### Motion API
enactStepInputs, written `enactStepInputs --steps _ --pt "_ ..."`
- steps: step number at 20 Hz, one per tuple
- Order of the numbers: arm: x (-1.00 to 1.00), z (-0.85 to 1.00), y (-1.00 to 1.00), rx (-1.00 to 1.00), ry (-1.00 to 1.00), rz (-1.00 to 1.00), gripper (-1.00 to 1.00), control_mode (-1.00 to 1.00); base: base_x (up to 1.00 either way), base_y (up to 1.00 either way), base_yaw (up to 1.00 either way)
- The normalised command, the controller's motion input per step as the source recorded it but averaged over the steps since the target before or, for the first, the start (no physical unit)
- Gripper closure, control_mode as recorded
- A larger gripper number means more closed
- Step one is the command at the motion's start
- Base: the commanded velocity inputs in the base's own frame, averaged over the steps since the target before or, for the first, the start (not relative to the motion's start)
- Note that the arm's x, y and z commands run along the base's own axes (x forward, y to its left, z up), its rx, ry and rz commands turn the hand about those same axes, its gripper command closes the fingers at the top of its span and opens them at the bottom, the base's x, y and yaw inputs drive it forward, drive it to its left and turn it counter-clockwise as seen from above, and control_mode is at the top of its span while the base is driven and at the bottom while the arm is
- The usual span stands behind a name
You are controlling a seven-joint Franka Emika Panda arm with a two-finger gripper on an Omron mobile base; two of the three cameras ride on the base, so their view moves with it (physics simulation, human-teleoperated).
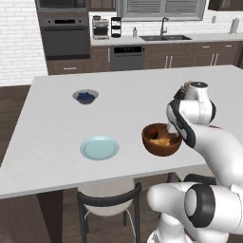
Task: Pick the chicken drumstick and bell pepper from their plates and place them in the bowl. Then put the bowl in the fridge.
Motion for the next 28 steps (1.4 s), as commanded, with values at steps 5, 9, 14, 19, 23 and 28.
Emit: enactStepInputs --steps 5,9,14,19,23,28 --pt "0.28 -0.23 -0.26 0.19 0.0 -0.36 -1.0 -1.0 0.0 0.0 0.0" --pt "0.46 -0.33 -0.22 0.14 -0.06 -0.01 -1.0 -1.0 0.0 0.0 0.0" --pt "0.53 -0.35 0.0 0.0 -0.05 -0.05 -1.0 -1.0 0.0 0.0 0.0" --pt "0.37 -0.21 -0.04 0.0 0.02 -0.02 -1.0 -1.0 0.0 0.0 0.0" --pt "0.21 -0.29 -0.18 0.0 0.09 -0.03 -1.0 -1.0 0.0 0.0 0.0" --pt "0.0 -0.19 -0.13 0.01 0.04 -0.07 -1.0 -1.0 0.0 0.0 0.0"
